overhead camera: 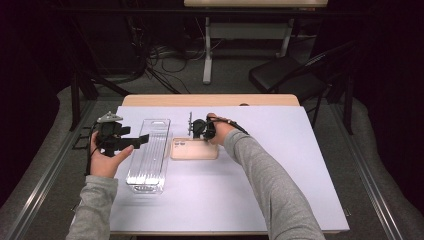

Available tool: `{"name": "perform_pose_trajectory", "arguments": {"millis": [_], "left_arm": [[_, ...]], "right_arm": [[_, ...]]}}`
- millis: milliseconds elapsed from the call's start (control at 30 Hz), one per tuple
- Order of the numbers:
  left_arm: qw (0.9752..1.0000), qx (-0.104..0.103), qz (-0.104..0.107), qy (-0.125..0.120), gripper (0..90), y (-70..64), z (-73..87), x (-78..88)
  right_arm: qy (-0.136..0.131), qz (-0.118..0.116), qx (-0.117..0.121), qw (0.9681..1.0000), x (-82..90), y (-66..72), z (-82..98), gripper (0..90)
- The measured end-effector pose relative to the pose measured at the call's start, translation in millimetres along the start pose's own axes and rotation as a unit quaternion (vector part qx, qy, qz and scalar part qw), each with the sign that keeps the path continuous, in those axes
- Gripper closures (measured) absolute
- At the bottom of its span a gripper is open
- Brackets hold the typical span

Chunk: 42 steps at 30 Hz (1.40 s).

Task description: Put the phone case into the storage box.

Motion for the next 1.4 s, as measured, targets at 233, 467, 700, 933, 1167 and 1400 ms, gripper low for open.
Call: {"name": "perform_pose_trajectory", "arguments": {"millis": [233, 467, 700, 933, 1167, 1400], "left_arm": [[1.0, -0.001, 0.0, -0.001, 15.9, 0.0, -0.3, 0.0], [1.0, -0.001, -0.001, 0.0, 15.9, 0.0, -0.1, 0.1], [1.0, -0.002, -0.001, 0.0, 15.9, 1.0, -0.1, 0.9], [1.0, -0.001, -0.002, -0.001, 15.9, 0.2, -0.2, 0.4], [1.0, -0.002, -0.003, 0.0, 15.9, -0.7, -0.2, -0.7], [1.0, -0.004, -0.003, 0.001, 15.9, -2.3, -0.3, -1.9]], "right_arm": [[-0.01, 0.0, -0.01, 0.9999, 4.3, -1.5, 2.0, 88.6], [-0.02, 0.001, -0.017, 0.9996, 8.6, -2.7, 3.3, 88.5], [-0.03, 0.001, -0.031, 0.9991, 14.2, -3.7, 5.5, 88.5], [-0.049, -0.003, -0.045, 0.9978, 20.0, -4.4, 6.4, 88.5], [-0.067, -0.005, -0.067, 0.9955, 26.0, -4.1, 12.2, 88.5], [-0.08, 0.001, -0.09, 0.9927, 35.4, -3.9, 21.5, 88.5]]}}
Point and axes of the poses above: each handheld gripper's, and its own axes: x roughly backward along the jaws, z roughly out of its underside, y roughly to its left, the point moved 9 cm from there along -x, roughly forward along the jaws, and after that the axes turned 4 degrees about y, right-handed, at the moved point
